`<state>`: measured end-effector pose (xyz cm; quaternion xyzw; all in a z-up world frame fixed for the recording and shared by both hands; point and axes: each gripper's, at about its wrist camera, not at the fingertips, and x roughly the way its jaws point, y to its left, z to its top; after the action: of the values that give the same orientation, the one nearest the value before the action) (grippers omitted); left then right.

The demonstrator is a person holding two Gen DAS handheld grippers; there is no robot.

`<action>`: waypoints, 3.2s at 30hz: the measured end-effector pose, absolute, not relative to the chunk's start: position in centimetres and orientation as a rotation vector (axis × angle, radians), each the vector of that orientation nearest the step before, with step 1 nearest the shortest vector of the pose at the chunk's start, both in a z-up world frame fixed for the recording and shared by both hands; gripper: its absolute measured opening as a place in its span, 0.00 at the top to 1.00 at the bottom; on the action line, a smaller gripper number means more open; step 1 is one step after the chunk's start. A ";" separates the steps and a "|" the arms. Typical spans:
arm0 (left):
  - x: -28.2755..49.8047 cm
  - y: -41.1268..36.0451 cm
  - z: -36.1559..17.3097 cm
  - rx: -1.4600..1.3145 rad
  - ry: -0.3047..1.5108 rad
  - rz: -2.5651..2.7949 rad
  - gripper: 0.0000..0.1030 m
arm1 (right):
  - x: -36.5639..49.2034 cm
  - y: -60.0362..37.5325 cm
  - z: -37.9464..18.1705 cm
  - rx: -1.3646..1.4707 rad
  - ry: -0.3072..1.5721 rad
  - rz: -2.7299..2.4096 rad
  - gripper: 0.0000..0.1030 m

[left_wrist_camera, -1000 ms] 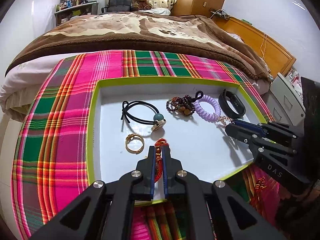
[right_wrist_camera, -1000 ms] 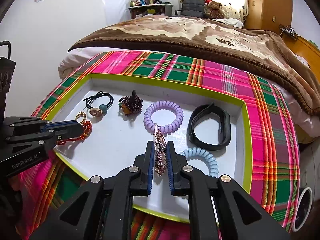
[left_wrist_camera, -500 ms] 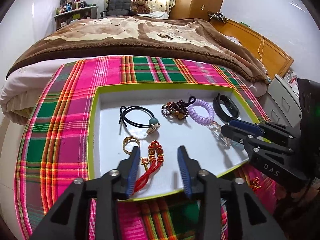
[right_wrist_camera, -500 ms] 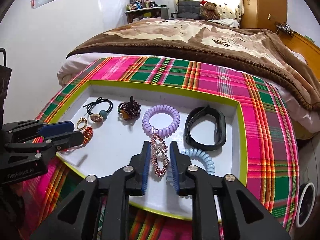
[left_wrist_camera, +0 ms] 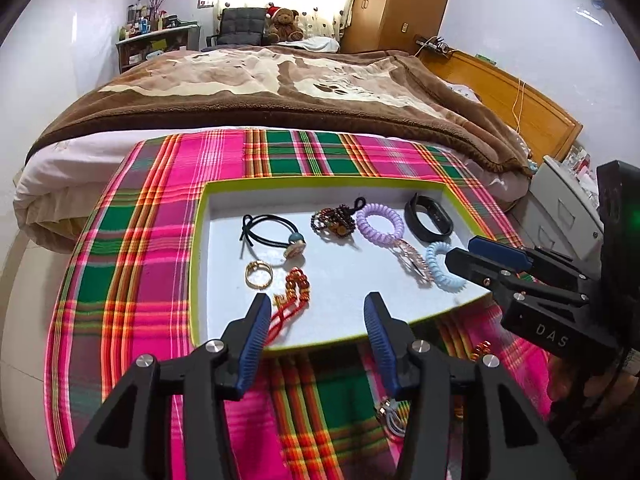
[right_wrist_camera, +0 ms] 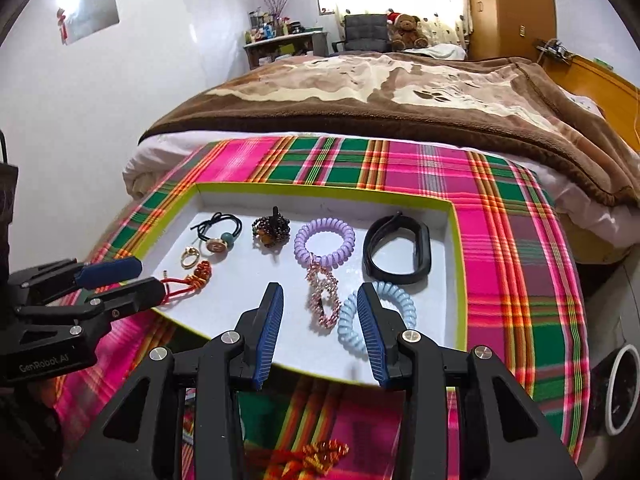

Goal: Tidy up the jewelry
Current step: 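Grasp the gold and red tassel ornament with the right gripper, then grasp the grey cord bundle with the left gripper while the right holds the tassel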

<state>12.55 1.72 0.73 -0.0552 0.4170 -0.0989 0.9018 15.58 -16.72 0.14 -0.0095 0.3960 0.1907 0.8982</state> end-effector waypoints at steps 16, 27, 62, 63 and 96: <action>8.2 2.5 0.9 -0.174 0.833 -0.200 0.50 | 10.1 -20.1 0.5 0.051 0.799 0.354 0.61; 6.5 3.0 0.2 -0.220 0.836 -0.211 0.50 | 8.0 -21.8 -2.3 0.136 0.917 0.285 0.57; 5.7 3.4 -1.0 -0.230 0.875 -0.244 0.50 | 8.8 -19.0 -4.1 0.105 0.913 0.215 0.85; 5.8 3.0 -1.1 -0.227 0.879 -0.246 0.50 | 8.7 -19.3 -3.9 0.110 0.905 0.217 0.85; 7.8 -3.8 -3.8 -0.007 0.953 -0.204 0.52 | 6.5 -23.6 -0.9 0.164 0.818 0.227 0.85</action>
<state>7.84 -3.83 -3.76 -0.0033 0.4579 -0.0981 0.8836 6.50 -23.64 -0.89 0.0793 0.3963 0.1099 0.9081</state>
